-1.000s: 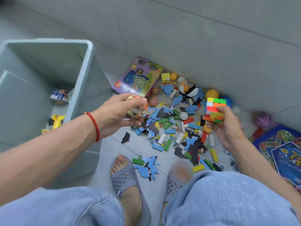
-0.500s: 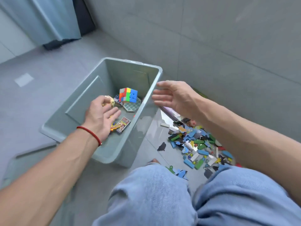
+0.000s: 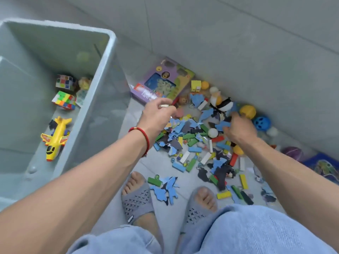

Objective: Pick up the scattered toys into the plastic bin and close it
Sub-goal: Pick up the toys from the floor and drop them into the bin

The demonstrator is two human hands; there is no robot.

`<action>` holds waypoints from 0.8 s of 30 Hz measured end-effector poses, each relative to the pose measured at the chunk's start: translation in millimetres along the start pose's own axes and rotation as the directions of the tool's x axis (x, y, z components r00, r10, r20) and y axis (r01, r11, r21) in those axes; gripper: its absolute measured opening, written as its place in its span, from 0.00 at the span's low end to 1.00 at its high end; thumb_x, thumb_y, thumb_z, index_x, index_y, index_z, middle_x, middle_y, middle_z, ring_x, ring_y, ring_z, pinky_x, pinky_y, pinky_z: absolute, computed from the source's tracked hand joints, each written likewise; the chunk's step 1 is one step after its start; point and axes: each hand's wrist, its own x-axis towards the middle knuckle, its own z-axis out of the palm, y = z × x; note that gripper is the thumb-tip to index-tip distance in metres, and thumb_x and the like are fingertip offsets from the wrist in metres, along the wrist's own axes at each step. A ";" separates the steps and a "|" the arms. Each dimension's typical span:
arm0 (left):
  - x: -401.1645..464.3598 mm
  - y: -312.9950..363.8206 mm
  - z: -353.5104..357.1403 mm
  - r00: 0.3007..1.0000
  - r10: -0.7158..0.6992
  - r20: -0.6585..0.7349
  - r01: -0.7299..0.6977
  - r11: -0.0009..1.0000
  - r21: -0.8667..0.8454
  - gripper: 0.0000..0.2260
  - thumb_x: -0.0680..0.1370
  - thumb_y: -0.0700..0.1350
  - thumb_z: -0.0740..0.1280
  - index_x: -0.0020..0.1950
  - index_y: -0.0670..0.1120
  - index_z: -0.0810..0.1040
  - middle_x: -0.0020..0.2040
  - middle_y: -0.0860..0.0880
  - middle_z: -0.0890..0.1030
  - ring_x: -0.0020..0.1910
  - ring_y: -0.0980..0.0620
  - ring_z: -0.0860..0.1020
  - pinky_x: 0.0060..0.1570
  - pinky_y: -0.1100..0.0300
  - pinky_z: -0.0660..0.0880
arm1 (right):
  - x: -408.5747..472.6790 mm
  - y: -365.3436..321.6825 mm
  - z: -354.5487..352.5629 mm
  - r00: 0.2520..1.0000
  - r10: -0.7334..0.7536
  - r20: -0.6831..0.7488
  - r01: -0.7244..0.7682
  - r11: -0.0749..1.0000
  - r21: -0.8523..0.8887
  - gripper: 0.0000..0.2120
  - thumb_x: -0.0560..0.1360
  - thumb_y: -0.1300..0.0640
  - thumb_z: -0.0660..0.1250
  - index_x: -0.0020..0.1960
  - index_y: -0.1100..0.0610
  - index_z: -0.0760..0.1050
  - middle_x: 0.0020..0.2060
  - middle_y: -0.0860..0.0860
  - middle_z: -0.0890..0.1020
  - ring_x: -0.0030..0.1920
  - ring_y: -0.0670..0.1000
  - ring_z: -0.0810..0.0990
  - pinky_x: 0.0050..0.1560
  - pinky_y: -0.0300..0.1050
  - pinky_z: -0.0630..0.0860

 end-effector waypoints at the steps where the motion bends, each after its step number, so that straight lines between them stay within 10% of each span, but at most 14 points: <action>1: 9.3 -1.7 8.4 1.000 -0.017 0.005 0.017 1.000 0.000 0.18 0.68 0.48 0.70 0.58 0.52 0.81 0.48 0.52 0.81 0.53 0.51 0.80 0.61 0.47 0.77 | 14.2 3.6 3.5 1.000 -0.014 -0.006 0.014 1.000 -0.001 0.27 0.76 0.50 0.68 0.72 0.57 0.65 0.63 0.62 0.74 0.61 0.66 0.74 0.54 0.60 0.77; 6: 43.8 -12.2 32.0 0.996 -0.089 -0.018 0.090 0.996 0.027 0.13 0.75 0.42 0.71 0.59 0.49 0.80 0.47 0.54 0.80 0.53 0.53 0.80 0.56 0.49 0.80 | 82.5 -10.8 1.7 0.996 -0.088 -0.016 0.088 0.996 -0.013 0.38 0.75 0.49 0.71 0.79 0.48 0.54 0.75 0.59 0.60 0.71 0.66 0.62 0.63 0.63 0.70; 15: 58.6 -23.6 45.2 0.993 -0.119 -0.024 0.120 0.992 0.035 0.08 0.77 0.45 0.70 0.56 0.51 0.80 0.48 0.52 0.80 0.53 0.51 0.80 0.58 0.47 0.79 | 124.8 -19.2 23.7 0.991 -0.131 -0.026 0.131 0.991 -0.007 0.33 0.72 0.65 0.72 0.73 0.53 0.64 0.67 0.62 0.69 0.65 0.66 0.68 0.60 0.62 0.73; 24: 18.9 -1.7 54.1 0.965 -0.192 0.180 0.228 0.951 -0.209 0.20 0.77 0.50 0.71 0.69 0.53 0.73 0.63 0.47 0.76 0.58 0.46 0.77 0.56 0.43 0.80 | -10.7 -68.8 -59.2 0.946 -0.314 -0.082 0.301 0.759 0.577 0.29 0.67 0.40 0.79 0.62 0.49 0.72 0.51 0.43 0.80 0.47 0.42 0.80 0.45 0.35 0.75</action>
